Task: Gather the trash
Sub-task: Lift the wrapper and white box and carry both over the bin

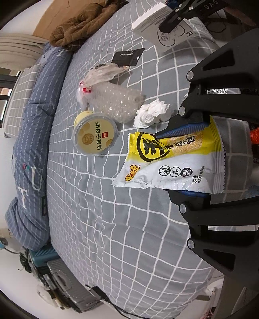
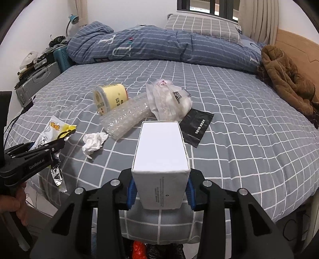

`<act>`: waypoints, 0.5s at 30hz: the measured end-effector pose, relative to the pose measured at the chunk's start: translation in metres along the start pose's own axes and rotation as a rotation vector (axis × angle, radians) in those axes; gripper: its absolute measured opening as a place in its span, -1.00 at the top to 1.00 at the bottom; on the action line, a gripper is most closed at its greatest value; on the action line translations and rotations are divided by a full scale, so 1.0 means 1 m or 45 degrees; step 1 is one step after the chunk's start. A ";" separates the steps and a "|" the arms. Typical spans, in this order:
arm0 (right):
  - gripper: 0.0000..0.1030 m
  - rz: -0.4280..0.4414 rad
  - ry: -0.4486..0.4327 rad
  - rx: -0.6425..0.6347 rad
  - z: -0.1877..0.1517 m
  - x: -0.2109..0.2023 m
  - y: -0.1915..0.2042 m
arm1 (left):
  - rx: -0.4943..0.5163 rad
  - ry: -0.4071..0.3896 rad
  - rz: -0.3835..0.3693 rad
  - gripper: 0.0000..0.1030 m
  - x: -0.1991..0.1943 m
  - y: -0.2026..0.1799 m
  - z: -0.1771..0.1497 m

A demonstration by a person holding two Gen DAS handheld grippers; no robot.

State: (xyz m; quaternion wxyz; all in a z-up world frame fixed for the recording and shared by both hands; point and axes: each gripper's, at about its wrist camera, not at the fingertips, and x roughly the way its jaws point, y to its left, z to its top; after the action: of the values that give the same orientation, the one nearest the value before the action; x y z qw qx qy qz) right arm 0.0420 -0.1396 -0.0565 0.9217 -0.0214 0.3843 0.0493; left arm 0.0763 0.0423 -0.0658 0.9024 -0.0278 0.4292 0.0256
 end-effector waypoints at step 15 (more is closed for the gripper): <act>0.28 0.021 -0.023 -0.020 -0.017 -0.028 0.004 | -0.015 -0.013 -0.061 0.18 -0.033 -0.014 -0.036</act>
State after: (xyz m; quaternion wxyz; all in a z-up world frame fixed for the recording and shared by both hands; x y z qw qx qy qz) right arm 0.0099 -0.1393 -0.0485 0.9245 -0.0252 0.3756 0.0601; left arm 0.0284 0.0252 -0.0626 0.9048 -0.0432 0.4236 0.0068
